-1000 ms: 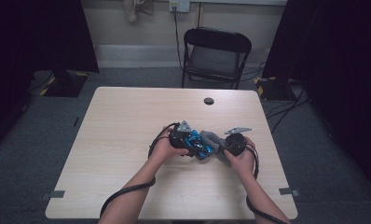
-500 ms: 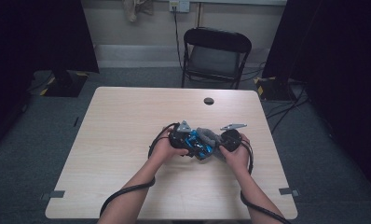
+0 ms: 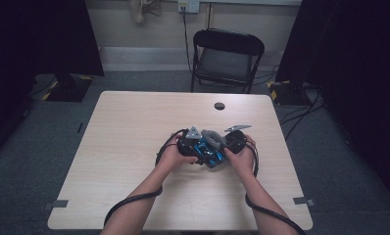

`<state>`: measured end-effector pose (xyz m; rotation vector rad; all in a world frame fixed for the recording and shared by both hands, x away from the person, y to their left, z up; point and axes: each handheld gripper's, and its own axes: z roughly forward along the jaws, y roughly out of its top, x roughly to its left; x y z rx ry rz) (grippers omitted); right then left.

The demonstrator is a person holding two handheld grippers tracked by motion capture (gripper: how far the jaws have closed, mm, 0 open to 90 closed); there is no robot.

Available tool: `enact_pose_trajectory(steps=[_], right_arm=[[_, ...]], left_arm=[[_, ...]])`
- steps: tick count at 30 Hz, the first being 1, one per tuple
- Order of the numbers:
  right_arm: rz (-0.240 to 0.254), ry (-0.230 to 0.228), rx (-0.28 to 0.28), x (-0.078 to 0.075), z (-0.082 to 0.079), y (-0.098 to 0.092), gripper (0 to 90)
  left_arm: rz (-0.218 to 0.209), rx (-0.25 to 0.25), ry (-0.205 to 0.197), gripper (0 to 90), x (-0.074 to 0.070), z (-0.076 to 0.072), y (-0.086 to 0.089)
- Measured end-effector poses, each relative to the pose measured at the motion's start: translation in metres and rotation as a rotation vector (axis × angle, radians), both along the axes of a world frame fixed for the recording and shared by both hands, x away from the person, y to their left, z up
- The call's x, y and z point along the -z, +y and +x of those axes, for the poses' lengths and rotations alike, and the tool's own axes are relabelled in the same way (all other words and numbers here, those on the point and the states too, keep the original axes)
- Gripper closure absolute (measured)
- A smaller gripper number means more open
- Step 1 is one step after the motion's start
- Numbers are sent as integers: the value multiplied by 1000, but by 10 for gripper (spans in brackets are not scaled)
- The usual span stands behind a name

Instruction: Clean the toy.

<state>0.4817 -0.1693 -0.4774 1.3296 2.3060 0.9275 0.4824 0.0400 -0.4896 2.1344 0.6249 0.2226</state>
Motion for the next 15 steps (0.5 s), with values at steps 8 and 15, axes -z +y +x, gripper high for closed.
enact_pose_trajectory(steps=[8, 15], right_arm=[[1, 5, 3, -1, 10, 9, 758], [8, 9, 8, -1, 19, 15, 758]], left_arm=[[4, -1, 2, 81, 0, 0, 0], [-2, -2, 1, 81, 0, 0, 0]])
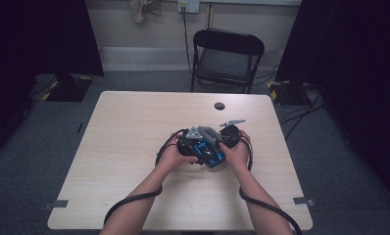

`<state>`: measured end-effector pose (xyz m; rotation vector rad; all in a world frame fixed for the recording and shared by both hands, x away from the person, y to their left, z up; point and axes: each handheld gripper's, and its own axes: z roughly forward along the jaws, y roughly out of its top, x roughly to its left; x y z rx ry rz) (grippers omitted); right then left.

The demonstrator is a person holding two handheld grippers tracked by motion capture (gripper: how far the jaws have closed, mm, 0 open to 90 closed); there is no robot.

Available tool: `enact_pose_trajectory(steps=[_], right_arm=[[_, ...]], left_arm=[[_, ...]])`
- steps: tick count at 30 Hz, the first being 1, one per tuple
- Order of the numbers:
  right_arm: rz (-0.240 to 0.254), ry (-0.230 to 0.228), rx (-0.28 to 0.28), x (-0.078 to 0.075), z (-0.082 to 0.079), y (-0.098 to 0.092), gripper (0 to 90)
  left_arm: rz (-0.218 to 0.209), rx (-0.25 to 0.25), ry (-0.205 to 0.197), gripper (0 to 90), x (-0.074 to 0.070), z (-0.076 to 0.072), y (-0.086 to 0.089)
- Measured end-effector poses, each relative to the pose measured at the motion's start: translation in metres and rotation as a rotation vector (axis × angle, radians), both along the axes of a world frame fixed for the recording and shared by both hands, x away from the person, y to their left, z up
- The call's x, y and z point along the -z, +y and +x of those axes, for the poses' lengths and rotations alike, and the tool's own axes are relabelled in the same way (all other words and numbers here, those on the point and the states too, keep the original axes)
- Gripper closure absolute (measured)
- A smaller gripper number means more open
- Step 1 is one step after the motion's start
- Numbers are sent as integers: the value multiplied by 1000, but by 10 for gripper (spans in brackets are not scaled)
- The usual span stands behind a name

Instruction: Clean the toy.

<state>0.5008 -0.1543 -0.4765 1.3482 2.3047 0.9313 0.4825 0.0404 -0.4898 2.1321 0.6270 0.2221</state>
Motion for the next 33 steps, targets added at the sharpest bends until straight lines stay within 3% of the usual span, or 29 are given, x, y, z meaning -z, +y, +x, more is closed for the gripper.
enact_pose_trajectory(steps=[9, 19, 27, 33], right_arm=[[47, 0, 22, 0, 10, 3, 755], [25, -20, 17, -11, 9, -6, 758], [30, -33, 21, -19, 1, -21, 757], [26, -27, 32, -20, -2, -29, 758]], left_arm=[[2, 2, 0, 81, 0, 0, 0], [1, 8, 6, 81, -1, 2, 0], [-9, 16, 42, 161, -6, 7, 6], [14, 23, 62, 163, -10, 7, 11]])
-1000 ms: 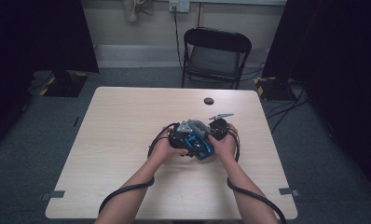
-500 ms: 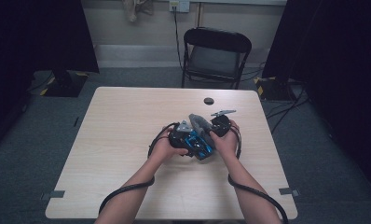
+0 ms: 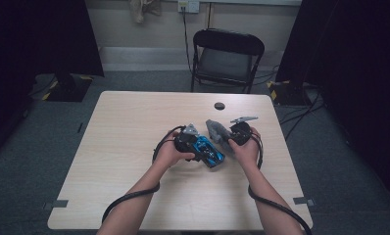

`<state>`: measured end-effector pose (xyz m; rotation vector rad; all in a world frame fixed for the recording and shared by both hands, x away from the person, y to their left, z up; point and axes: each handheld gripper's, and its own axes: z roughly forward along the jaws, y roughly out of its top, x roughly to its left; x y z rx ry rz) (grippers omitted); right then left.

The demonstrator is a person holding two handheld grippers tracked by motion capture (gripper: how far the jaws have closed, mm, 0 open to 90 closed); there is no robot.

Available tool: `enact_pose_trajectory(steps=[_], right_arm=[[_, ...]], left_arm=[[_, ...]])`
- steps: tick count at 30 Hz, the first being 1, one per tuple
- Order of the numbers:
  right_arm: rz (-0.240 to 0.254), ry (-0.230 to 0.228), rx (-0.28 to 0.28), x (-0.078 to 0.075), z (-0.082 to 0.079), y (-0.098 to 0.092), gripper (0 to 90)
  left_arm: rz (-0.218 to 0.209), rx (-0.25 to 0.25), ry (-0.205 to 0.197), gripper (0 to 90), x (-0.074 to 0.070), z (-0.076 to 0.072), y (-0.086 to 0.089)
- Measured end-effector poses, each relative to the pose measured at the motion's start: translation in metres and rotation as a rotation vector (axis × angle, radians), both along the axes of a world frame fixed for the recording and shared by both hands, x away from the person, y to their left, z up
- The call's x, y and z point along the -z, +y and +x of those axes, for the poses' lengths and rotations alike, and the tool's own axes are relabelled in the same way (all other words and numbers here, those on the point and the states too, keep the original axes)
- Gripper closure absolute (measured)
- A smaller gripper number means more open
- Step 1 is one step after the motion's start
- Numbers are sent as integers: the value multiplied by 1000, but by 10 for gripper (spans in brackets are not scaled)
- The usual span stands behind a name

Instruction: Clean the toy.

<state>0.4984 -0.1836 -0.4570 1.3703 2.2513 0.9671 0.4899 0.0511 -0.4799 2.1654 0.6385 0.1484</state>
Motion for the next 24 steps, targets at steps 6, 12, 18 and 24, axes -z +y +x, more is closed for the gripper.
enact_pose_trajectory(steps=[6, 12, 18, 24], right_arm=[[1, -5, 0, -2, -4, -3, 757], [5, -11, -2, -9, -7, -5, 757], [6, -24, -15, -20, -12, -6, 758], [23, -44, -31, -33, -18, -5, 758]], left_arm=[[-4, 1, 7, 170, -8, -3, 8], [-12, 8, 7, 174, -18, -9, 17], [-19, -12, 19, 174, -22, -16, 29], [-29, -15, 27, 170, -31, -22, 39]])
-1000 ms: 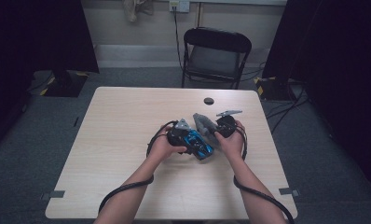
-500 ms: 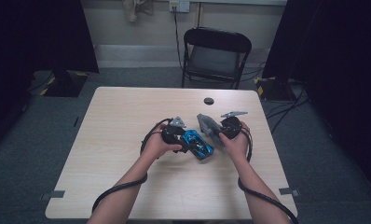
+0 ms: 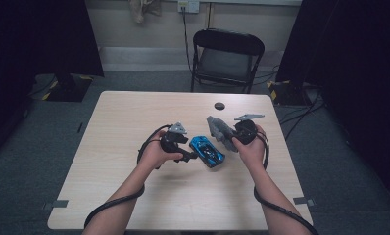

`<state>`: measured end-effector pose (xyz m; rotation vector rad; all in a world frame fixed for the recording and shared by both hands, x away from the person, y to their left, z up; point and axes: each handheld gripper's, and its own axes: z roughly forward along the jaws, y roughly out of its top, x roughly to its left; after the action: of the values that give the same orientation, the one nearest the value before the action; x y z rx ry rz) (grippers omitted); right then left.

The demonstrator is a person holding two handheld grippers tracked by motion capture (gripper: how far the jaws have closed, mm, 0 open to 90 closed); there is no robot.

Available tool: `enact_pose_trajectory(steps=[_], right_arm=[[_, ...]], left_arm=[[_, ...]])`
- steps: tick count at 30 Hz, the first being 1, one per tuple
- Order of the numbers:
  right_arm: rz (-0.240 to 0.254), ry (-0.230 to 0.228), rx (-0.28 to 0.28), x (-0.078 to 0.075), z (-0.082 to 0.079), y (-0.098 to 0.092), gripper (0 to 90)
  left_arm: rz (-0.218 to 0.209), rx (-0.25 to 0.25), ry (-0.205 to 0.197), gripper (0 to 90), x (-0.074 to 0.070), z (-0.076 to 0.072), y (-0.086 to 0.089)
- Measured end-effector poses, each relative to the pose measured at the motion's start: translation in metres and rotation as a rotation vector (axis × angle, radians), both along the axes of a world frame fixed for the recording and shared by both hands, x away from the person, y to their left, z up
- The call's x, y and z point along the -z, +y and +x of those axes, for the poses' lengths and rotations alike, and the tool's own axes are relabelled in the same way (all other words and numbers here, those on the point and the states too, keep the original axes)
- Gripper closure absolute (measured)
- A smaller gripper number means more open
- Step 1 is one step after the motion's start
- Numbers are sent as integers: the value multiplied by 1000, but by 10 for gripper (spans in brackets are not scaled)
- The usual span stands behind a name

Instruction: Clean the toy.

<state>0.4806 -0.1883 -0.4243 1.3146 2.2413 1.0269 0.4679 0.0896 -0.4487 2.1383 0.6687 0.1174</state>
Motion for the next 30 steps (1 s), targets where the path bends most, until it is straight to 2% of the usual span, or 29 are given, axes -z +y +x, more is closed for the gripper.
enact_pose_trajectory(steps=[6, 8, 12, 19, 20, 22, 26, 30], right_arm=[[3, -17, -65, -11, -7, 16, 758], [4, -20, -90, -14, -9, 22, 758], [-3, -20, -141, -16, -13, 34, 758], [-4, -13, -197, -11, -16, 46, 757], [-2, -9, -223, -7, -18, 52, 758], [-7, -7, -240, -6, -19, 56, 757], [-8, -1, -266, -4, -21, 61, 757], [-13, -6, -324, -4, -23, 68, 757]], left_arm=[[-18, -25, -29, 162, -19, -1, 12], [-37, -36, -31, 157, -25, -1, 16], [-43, -50, -39, 156, -33, 1, 25], [-39, -56, -53, 156, -43, 2, 30], [-40, -54, -56, 157, -45, 3, 31], [-37, -58, -63, 157, -50, 5, 32], [-51, -68, -71, 157, -56, 7, 33], [-44, -53, -85, 157, -61, 7, 30]])
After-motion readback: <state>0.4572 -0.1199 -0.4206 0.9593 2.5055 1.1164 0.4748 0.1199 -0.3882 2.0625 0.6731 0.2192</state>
